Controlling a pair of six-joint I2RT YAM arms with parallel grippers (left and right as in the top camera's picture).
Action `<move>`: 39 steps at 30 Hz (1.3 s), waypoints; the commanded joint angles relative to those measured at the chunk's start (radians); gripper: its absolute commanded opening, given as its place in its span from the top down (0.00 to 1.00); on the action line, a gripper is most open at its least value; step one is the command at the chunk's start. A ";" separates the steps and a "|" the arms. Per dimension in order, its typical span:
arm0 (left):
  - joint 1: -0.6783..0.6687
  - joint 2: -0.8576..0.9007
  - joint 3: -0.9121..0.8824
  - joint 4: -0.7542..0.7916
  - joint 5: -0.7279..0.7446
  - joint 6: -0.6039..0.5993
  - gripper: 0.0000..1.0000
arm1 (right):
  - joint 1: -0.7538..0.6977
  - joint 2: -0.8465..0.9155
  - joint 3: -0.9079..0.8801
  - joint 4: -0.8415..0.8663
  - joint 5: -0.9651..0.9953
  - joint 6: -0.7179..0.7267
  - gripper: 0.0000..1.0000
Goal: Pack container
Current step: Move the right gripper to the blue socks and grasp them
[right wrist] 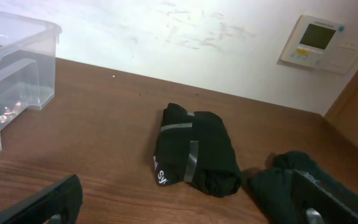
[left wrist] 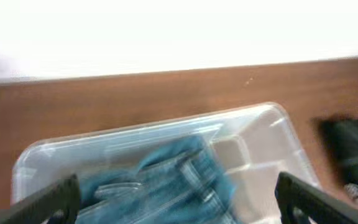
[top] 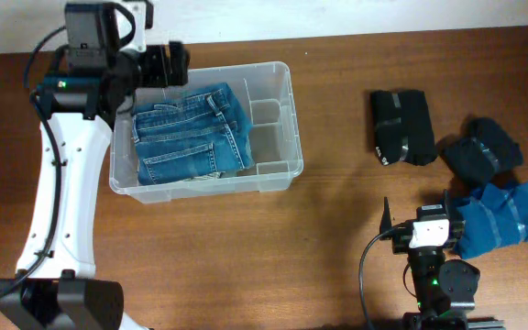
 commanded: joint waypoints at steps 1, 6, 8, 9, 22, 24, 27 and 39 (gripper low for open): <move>0.002 -0.014 0.023 0.082 0.132 0.008 0.01 | 0.005 -0.006 -0.005 -0.003 0.004 0.008 0.02; 0.002 -0.013 0.023 0.138 0.131 0.008 0.01 | 0.005 -0.006 -0.002 0.007 -0.037 0.012 0.01; 0.002 -0.013 0.022 0.134 0.131 0.008 0.01 | 0.005 -0.004 0.042 0.006 -0.040 0.110 0.02; 0.002 -0.013 0.022 0.130 0.131 0.009 0.01 | 0.005 0.003 0.073 -0.003 -0.040 0.144 0.02; 0.002 -0.013 0.022 0.051 0.074 0.009 0.01 | 0.005 0.694 0.969 -0.618 -0.053 0.193 0.02; 0.002 -0.013 0.022 0.037 0.056 0.009 0.01 | 0.005 0.766 1.007 -0.674 -0.071 0.183 0.02; 0.002 -0.013 0.022 0.025 0.025 0.010 0.01 | 0.002 0.863 1.007 -0.710 -0.070 0.202 0.02; 0.002 -0.013 0.022 0.003 -0.047 0.080 0.01 | -0.551 1.255 1.007 -0.886 -0.022 0.723 0.01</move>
